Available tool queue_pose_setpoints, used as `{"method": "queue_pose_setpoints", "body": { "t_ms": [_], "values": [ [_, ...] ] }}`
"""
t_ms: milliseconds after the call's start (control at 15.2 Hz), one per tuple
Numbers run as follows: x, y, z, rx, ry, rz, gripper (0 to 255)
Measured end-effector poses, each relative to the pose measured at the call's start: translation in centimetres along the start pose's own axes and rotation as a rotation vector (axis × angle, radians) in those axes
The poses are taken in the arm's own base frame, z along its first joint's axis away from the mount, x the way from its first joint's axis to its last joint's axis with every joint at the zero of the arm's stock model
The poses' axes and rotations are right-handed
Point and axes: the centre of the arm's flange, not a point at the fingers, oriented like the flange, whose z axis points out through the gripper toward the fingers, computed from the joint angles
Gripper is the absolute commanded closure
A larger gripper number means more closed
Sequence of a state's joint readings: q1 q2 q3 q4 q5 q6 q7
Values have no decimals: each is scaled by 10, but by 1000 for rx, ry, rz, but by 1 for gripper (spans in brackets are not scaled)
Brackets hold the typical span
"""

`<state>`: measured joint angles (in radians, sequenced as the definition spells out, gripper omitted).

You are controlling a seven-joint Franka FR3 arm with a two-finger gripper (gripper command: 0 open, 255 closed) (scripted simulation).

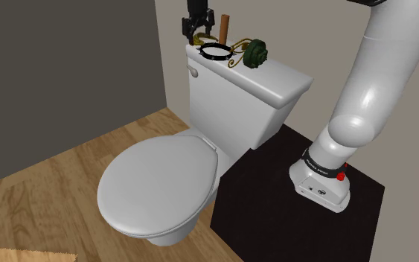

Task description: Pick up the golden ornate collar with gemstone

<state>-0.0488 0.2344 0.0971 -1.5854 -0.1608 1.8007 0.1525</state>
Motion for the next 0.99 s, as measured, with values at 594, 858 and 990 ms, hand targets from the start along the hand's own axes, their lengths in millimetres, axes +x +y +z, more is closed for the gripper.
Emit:
{"method": "queue_pose_setpoints", "body": {
  "t_ms": [594,858,990],
  "values": [
    [0,1,-1,-1,4,2,255],
    [0,1,-5,0,2,1,255],
    [1,2,-14,0,1,0,255]
  ]
}}
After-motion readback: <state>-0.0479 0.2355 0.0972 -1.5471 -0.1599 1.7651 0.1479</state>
